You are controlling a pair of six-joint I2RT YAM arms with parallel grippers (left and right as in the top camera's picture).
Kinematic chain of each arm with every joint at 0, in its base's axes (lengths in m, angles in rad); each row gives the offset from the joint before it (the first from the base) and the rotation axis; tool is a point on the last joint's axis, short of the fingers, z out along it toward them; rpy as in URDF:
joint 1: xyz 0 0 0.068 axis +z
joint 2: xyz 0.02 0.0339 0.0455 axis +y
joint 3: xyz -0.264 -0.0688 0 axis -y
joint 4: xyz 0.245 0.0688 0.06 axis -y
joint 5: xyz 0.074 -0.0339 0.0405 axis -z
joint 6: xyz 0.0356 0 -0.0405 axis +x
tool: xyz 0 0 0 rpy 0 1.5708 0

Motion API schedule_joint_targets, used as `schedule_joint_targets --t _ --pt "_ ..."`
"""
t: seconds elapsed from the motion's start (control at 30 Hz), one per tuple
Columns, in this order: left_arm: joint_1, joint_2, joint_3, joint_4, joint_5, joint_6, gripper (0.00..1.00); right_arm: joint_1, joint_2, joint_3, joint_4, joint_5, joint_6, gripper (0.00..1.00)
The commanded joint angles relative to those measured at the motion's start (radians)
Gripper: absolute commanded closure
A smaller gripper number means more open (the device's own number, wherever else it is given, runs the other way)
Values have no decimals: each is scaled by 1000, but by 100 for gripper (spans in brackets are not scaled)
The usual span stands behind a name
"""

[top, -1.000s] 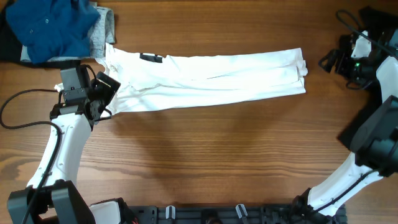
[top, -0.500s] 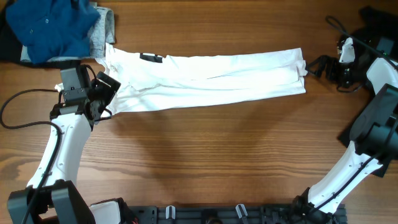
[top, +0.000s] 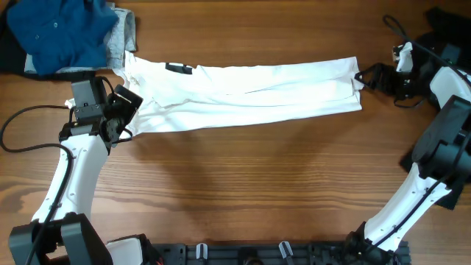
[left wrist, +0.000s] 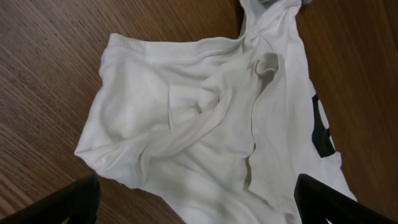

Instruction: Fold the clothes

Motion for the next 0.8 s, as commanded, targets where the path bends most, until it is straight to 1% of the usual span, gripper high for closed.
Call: schedule_joint_targets --t 0.0,0.13,0.23,0.27,0.33,0.37,0.4,0.43,0.5,0.53,0.6,0.63,0.67,0.73,0.77 --pt "8 -12 -6 0 12 -2 0 57 76 -27 -68 21 -82 0" --pt "8 -12 -6 0 12 -2 0 98 78 -27 -77 35 -81 0" --pt "8 -12 -6 -1 12 -2 0 137 78 -27 -88 114 -65 1" --pt "8 -12 -6 -1 12 -2 0 148 78 -27 -90 135 -64 2" --pt "8 -12 -6 -1 12 -2 0 166 78 -27 -90 151 -64 8" --pt "8 -12 -6 0 12 -2 0 175 78 -27 -89 151 -64 13" --pt "8 -12 -6 0 12 -2 0 183 78 -27 -87 151 -64 23" --pt "8 -12 -6 0 12 -2 0 190 78 -27 -86 151 -64 28" --pt "8 -12 -6 0 12 -2 0 200 78 -27 -80 164 -53 47" --pt "8 -12 -6 -1 12 -2 0 202 78 -27 -73 184 -29 53" --pt "8 -12 -6 -1 12 -2 0 203 78 -27 -61 231 14 70" --pt "8 -12 -6 -1 12 -2 0 203 78 -27 -59 245 21 76" --pt "8 -12 -6 -1 12 -2 0 202 78 -27 -58 267 35 85" --pt "8 -12 -6 -1 12 -2 0 200 77 -27 -58 314 58 96" --pt "8 -12 -6 -1 12 -2 0 198 77 -26 -56 349 89 96"
